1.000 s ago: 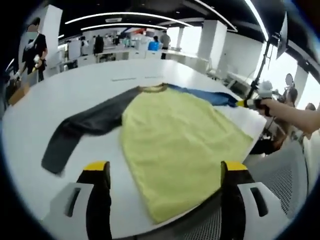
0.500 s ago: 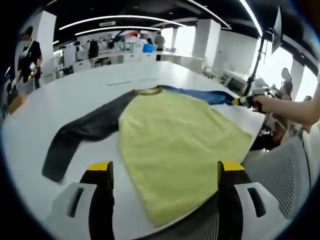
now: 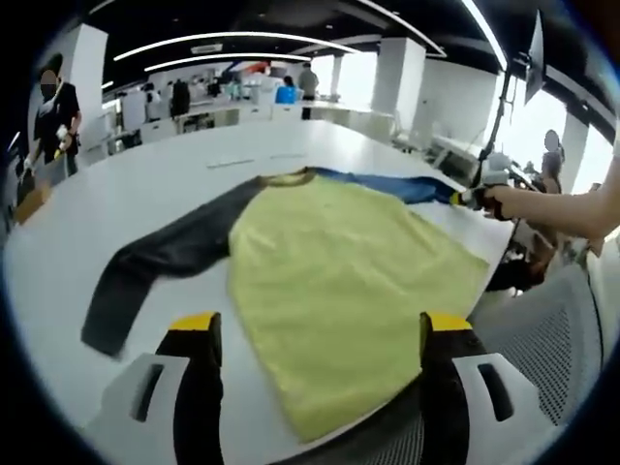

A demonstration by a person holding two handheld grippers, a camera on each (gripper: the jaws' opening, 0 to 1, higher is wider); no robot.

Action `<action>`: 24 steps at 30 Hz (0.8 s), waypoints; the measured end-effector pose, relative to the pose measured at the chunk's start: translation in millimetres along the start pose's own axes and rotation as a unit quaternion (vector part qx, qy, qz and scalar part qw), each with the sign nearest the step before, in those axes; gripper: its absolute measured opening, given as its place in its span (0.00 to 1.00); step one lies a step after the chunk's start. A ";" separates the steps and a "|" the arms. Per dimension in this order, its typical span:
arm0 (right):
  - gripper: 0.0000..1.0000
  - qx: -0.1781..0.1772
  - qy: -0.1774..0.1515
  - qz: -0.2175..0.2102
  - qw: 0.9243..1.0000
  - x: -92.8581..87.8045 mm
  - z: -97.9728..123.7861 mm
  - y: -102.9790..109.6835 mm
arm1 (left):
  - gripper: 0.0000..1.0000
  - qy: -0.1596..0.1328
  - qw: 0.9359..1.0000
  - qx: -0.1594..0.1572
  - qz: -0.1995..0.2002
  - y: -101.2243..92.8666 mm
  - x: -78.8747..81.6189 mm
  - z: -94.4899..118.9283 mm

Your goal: Fold the garment on the visible template until the final outline fits inside the template.

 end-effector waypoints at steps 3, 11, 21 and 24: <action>0.00 0.002 -0.003 0.020 1.000 6.7 6.4 -2.1 | 0.80 0.000 1.000 0.002 -0.003 0.5 0.1 0.7; 0.00 0.003 -0.018 0.042 0.999 32.1 24.8 -11.9 | 0.80 -0.004 1.000 0.000 -0.003 -0.4 0.4 0.7; 0.00 -0.002 -0.023 0.069 0.997 52.3 33.6 -21.5 | 0.80 -0.005 1.000 -0.003 -0.005 -1.7 1.1 0.2; 0.00 -0.007 -0.024 0.075 0.997 56.0 32.4 -26.4 | 0.81 -0.004 1.000 -0.004 -0.006 -2.3 1.2 0.3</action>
Point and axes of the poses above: the point that each gripper's makers call its tool centre point, and the gripper's own axes: z roughly backward along the fingers, y roughly to its left, x roughly out of its top, the point moved 9 cm from there along z, roughly backward along the fingers, and after that the axes turned 2 degrees about -z, right-handed, at the moved point
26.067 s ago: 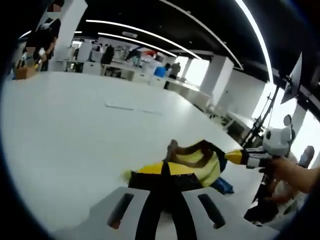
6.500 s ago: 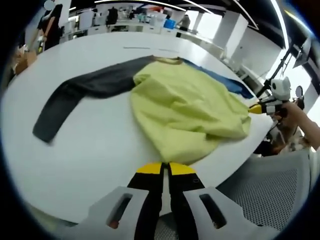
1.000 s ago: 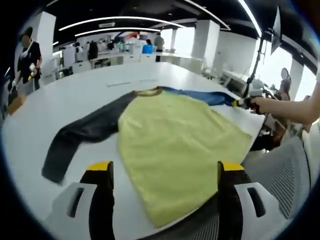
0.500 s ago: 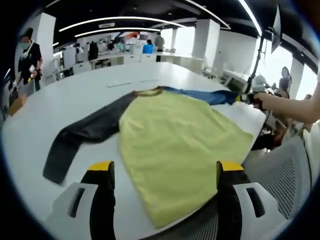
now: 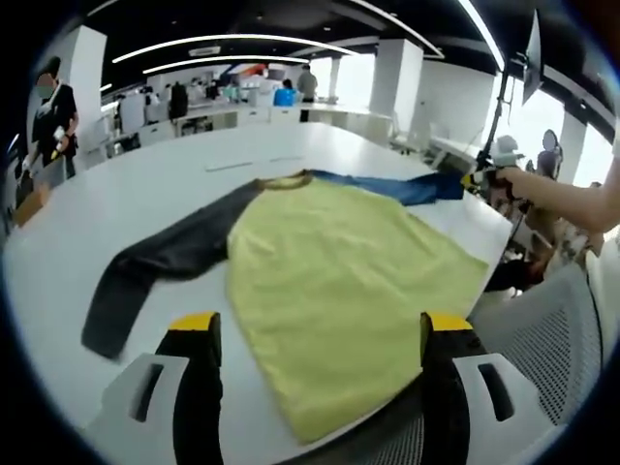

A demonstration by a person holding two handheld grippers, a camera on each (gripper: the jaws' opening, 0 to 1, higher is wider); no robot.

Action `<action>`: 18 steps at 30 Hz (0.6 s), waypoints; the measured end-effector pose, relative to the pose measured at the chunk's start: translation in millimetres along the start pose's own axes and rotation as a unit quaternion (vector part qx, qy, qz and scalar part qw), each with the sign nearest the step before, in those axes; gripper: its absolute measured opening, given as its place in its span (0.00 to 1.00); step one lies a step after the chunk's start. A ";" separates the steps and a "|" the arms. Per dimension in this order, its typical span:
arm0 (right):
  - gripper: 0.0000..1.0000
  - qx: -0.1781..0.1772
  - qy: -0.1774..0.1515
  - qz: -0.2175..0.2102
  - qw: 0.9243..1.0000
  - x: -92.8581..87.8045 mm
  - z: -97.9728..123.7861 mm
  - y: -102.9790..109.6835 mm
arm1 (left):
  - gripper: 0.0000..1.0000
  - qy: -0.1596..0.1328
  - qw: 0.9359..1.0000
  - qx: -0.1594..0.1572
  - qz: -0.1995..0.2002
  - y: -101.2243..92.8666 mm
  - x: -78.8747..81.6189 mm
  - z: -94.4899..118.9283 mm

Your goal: Fold the garment on the visible template until the final outline fits inside the template.

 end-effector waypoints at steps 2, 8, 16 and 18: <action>0.00 -0.003 0.002 0.000 1.000 1.1 -1.6 -4.1 | 0.81 0.001 1.000 0.001 -0.001 -0.2 -0.2 0.5; 0.00 -0.012 0.016 0.021 1.000 3.7 -11.9 -15.5 | 0.81 -0.001 1.000 0.002 -0.001 -0.6 0.2 1.5; 0.00 -0.015 0.052 0.013 0.998 4.7 -36.2 -30.7 | 0.82 0.002 1.000 0.002 -0.007 -0.5 3.1 1.2; 0.00 -0.014 0.059 0.021 0.998 5.3 -40.5 -31.7 | 0.81 0.006 1.000 0.002 -0.010 -0.2 3.1 0.4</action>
Point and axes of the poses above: the point that each gripper's makers call its tool centre point, and the gripper's own axes: z roughly backward along the fingers, y roughly to its left, x roughly out of its top, the point moved 9 cm from there along z, roughly backward along the fingers, and after that the axes turned 2 degrees about -z, right-handed, at the moved point
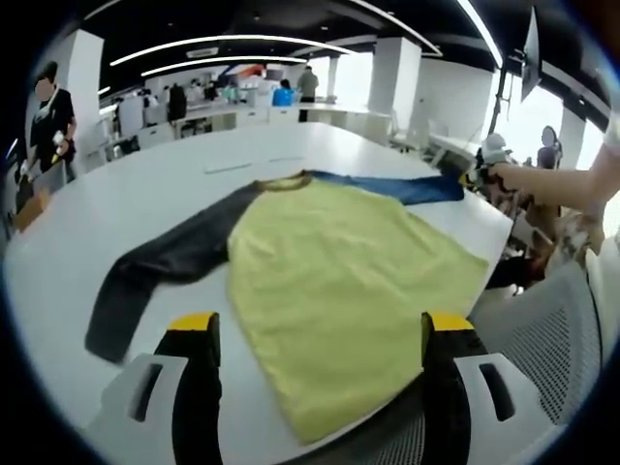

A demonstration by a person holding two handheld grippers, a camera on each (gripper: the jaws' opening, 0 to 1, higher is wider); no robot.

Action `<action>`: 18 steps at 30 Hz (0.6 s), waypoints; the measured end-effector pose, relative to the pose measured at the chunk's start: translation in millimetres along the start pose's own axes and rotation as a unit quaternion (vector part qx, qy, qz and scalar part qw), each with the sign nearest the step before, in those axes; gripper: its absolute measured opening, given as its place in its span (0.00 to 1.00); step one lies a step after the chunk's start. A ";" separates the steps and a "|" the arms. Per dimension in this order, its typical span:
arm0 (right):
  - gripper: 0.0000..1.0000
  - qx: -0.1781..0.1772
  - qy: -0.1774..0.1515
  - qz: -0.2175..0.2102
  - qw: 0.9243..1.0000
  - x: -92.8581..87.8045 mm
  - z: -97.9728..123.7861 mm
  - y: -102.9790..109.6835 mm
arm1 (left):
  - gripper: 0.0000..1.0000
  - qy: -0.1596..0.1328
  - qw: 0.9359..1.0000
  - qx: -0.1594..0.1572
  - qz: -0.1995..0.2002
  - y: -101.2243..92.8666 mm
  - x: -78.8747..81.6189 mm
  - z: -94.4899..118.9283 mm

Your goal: Fold the garment on the visible template until the final outline fits inside the template.

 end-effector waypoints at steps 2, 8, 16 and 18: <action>0.00 -0.002 0.003 0.007 1.000 0.3 -3.4 -1.5 | 0.82 -0.001 1.000 0.001 0.000 0.3 0.7 -0.3; 0.00 -0.002 0.024 0.018 1.000 -1.9 -13.5 -4.7 | 0.82 0.000 1.000 0.002 -0.004 0.3 2.1 -0.1; 0.04 0.012 0.032 -0.019 0.999 -4.0 -13.3 -5.8 | 0.82 0.000 1.000 0.005 -0.004 1.1 2.8 0.1; 0.09 0.016 0.039 -0.019 0.999 -6.7 -12.9 -5.1 | 0.82 0.001 1.000 0.006 -0.005 1.1 2.8 -0.2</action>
Point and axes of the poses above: the point that each gripper's makers call its tool centre point, and the gripper's own axes: z roughly backward along the fingers, y roughly to its left, x roughly out of its top, the point moved 9 cm from there along z, roughly backward along the fingers, and after that the axes turned 2 degrees about -z, right-handed, at the moved point
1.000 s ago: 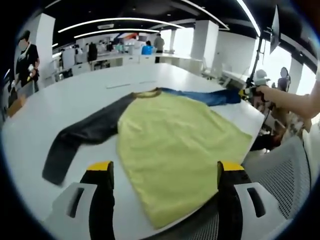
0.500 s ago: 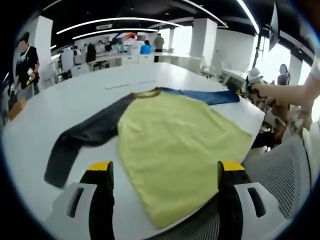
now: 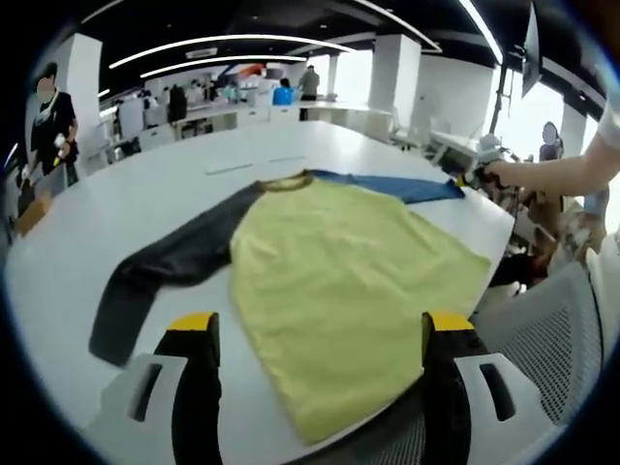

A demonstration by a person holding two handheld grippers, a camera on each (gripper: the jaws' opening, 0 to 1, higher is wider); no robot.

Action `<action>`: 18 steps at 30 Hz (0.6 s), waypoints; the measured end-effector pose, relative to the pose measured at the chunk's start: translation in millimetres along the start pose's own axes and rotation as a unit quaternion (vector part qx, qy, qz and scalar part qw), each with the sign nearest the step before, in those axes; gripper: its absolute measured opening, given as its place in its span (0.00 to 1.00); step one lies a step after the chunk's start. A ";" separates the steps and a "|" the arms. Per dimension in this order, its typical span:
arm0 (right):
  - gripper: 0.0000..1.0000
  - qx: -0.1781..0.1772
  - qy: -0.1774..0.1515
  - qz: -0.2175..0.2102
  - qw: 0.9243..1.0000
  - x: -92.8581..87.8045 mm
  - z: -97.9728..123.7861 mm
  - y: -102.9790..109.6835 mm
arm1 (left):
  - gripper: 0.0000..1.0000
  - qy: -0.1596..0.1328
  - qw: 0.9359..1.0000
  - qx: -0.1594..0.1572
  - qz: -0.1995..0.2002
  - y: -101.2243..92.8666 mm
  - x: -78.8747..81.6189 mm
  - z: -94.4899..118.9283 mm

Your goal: Fold the garment on the visible template until the final outline fits inside the template.

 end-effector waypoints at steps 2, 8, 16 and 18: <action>0.17 0.002 0.004 0.001 1.000 -2.7 0.8 0.6 | 0.81 -0.001 1.000 0.000 0.002 0.0 -0.6 -0.6; 0.23 -0.007 0.024 0.002 1.000 -12.1 -1.2 -6.1 | 0.81 -0.001 1.000 0.001 0.003 -1.4 -1.6 0.1; 0.12 -0.017 0.026 -0.005 0.999 -16.5 8.8 -0.8 | 0.80 0.001 1.000 0.004 0.000 -0.3 -2.4 1.1; 0.10 -0.016 0.025 0.000 1.000 -17.1 9.2 2.5 | 0.80 0.002 1.000 0.003 -0.003 -0.9 -2.6 1.5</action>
Point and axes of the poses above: the point that each gripper's makers call its tool centre point, and the gripper's own axes: z roughly backward along the fingers, y roughly to its left, x roughly out of its top, the point moved 9 cm from there along z, roughly backward along the fingers, and after that the axes turned 2 degrees about -z, right-handed, at the moved point
